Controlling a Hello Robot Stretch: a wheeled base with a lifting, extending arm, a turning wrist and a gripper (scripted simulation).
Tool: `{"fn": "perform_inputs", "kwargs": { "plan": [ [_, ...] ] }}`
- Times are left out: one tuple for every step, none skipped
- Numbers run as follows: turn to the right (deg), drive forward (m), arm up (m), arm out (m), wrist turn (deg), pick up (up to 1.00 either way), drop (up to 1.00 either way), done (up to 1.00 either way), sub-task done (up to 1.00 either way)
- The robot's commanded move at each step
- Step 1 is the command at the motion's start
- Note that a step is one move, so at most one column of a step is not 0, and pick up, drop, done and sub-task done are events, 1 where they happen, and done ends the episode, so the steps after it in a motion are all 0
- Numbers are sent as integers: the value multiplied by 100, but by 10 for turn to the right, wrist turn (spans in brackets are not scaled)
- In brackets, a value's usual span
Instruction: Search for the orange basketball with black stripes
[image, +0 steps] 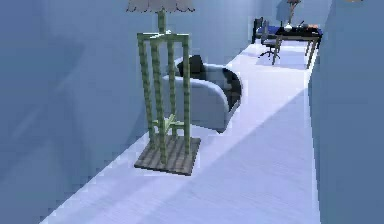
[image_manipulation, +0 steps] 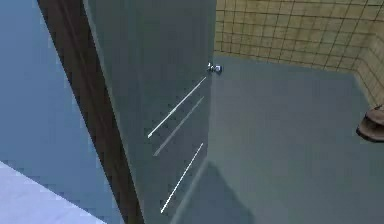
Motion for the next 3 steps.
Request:
{"fn": "perform_inputs", "kwargs": {
  "plan": [
    [240,0,0,0,0,0,0,0,0],
    [0,100,0,0,0,0,0,0,0],
    [0,100,0,0,0,0,0,0,0]
  ]
}}
